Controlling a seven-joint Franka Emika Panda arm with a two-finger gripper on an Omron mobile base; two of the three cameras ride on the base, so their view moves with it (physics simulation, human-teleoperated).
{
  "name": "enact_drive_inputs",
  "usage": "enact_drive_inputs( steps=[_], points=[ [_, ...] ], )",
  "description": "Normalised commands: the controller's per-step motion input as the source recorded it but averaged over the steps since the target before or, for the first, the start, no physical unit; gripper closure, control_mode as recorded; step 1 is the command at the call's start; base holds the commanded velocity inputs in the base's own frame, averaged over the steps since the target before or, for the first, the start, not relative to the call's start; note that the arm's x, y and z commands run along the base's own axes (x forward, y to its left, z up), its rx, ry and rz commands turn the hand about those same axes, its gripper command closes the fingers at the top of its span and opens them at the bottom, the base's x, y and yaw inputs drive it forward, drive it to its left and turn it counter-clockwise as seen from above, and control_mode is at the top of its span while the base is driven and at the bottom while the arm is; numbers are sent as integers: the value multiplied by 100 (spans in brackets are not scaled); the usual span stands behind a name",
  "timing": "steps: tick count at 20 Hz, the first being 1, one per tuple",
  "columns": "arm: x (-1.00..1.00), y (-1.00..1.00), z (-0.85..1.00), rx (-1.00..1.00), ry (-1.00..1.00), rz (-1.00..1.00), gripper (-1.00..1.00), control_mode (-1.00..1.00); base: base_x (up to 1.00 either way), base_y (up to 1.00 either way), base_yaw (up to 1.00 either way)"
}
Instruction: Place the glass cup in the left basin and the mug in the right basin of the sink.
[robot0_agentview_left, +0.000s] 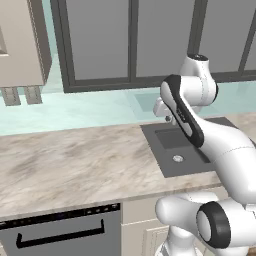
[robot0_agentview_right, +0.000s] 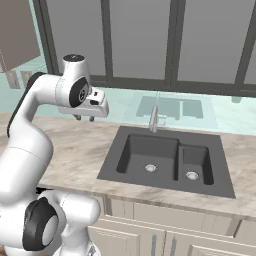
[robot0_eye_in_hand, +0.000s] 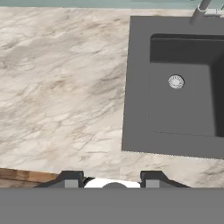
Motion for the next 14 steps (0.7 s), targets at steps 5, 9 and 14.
enact_drive_inputs(
  steps=[5, 9, 14],
  points=[
    [0, 0, 0, 0, 0, 0, -100, 100, 0, 0, 0],
    [0, 0, 0, 0, 0, 0, -100, 100, -13, -3, 0],
    [0, 0, 0, 0, 0, 0, -100, 100, -42, -23, 0]
  ],
)
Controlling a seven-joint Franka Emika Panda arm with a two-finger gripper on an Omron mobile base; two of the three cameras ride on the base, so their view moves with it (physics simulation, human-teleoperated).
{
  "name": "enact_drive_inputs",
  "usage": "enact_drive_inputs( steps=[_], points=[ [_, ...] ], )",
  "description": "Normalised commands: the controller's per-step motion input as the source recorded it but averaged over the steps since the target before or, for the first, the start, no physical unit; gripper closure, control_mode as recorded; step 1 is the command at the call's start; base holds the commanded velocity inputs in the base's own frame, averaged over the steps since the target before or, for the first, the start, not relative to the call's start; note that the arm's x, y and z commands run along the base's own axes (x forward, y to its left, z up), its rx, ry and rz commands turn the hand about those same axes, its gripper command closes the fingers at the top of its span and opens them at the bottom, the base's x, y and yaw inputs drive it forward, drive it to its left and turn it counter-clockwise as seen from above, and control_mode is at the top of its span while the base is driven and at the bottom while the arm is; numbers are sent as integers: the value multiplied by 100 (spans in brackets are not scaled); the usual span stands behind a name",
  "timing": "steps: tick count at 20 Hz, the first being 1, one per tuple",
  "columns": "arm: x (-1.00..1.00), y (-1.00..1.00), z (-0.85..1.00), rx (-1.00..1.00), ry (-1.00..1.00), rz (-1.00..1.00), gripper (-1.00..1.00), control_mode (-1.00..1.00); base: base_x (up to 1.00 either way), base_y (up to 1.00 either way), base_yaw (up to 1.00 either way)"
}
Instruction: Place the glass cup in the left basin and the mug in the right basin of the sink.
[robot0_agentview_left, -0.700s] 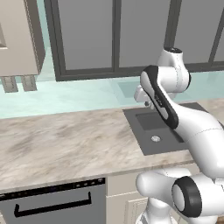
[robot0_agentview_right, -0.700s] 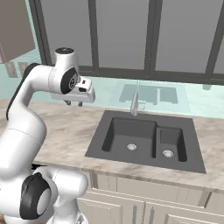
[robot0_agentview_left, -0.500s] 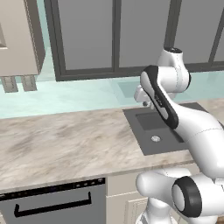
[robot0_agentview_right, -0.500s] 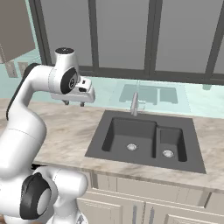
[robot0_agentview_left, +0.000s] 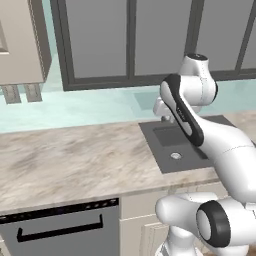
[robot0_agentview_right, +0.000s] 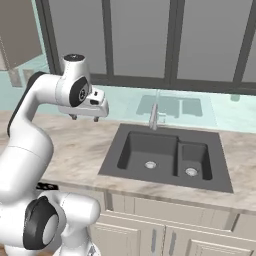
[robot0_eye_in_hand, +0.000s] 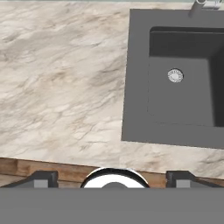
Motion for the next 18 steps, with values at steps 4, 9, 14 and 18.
enact_drive_inputs(
  steps=[4, 9, 14, 18],
  points=[
    [0, 0, 0, 0, 0, 0, -100, 100, -44, -24, -3],
    [0, 0, 0, 0, 0, 0, -100, 100, -33, -22, -4],
    [0, 0, 0, 0, 0, 0, -100, 100, -6, -28, -3],
    [0, 0, 0, 0, 0, 0, -100, 100, 0, -45, 0]
  ],
)
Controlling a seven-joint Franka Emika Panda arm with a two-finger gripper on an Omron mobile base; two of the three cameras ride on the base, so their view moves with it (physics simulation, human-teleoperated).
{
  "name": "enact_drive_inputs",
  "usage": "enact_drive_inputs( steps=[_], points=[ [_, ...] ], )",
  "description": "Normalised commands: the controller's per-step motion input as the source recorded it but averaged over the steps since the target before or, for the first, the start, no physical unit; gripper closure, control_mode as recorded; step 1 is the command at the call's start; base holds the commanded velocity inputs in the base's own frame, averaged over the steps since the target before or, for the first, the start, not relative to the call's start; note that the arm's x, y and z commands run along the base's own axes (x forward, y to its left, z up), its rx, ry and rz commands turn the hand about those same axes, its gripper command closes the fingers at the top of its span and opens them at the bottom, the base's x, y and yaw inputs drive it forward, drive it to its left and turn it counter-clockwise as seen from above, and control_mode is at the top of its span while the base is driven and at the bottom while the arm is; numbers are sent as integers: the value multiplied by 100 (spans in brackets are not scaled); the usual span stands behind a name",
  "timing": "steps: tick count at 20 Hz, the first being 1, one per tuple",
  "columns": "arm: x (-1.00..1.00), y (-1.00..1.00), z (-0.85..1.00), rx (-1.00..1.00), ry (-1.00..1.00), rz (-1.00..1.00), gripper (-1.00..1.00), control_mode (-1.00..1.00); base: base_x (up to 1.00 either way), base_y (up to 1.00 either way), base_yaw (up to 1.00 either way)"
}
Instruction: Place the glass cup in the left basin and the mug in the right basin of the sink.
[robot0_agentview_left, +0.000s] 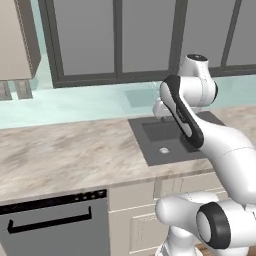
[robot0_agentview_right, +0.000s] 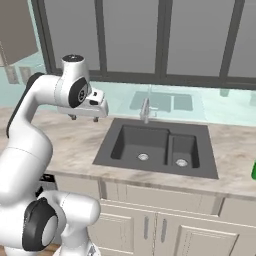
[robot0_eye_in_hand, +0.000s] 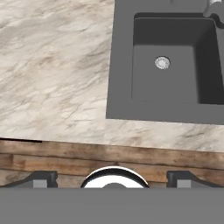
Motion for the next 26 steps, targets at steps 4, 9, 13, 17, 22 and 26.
enact_drive_inputs(
  steps=[4, 9, 13, 17, 22, 26],
  points=[
    [0, 0, 0, 0, 0, 0, -100, 100, 0, -51, 0],
    [0, 0, 0, 0, 0, 0, -100, 100, 0, -49, 0],
    [0, 0, 0, 0, 0, 0, -100, 100, 0, -51, 0],
    [0, 0, 0, 0, 0, 0, -100, 100, 0, -52, 0],
    [0, 0, 0, 0, 0, 0, -100, 100, 1, -49, 0],
    [0, 0, 0, 0, 0, 0, -100, 100, 3, -47, 0]
  ],
)
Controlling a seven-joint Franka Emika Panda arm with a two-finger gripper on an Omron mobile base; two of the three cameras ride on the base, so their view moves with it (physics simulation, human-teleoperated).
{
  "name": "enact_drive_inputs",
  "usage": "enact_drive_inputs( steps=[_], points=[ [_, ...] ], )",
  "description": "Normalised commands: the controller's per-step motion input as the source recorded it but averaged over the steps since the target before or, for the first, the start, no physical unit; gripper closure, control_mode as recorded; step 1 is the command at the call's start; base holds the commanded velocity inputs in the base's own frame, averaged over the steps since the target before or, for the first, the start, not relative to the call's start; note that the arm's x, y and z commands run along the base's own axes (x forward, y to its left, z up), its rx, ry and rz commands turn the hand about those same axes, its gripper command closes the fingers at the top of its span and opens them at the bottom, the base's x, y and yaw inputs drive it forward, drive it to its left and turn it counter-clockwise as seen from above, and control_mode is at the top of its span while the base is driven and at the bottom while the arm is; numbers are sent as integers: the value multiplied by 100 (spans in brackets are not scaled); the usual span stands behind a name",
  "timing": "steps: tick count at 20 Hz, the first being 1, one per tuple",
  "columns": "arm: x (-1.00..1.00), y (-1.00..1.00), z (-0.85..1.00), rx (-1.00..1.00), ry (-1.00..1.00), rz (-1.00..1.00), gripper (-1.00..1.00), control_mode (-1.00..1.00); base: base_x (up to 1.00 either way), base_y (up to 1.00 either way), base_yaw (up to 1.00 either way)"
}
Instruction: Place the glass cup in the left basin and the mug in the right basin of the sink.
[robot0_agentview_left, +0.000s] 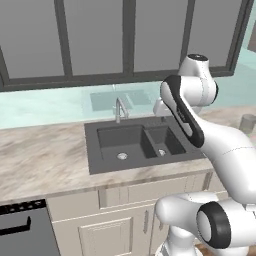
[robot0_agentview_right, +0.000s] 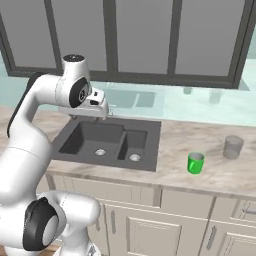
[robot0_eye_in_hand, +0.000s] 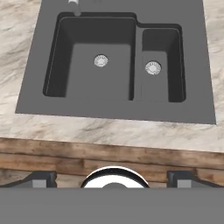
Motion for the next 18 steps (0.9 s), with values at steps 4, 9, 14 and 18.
enact_drive_inputs(
  steps=[4, 9, 14, 18],
  points=[
    [0, 0, 0, 0, 0, 0, -100, 100, 10, -44, 0],
    [0, 0, 0, 0, 0, 0, -100, 100, 23, -38, 0],
    [0, 0, 0, 0, 0, 0, -100, 100, 28, -34, 0],
    [0, 0, 0, 0, 0, 0, -100, 100, 32, -32, 0]
  ],
)
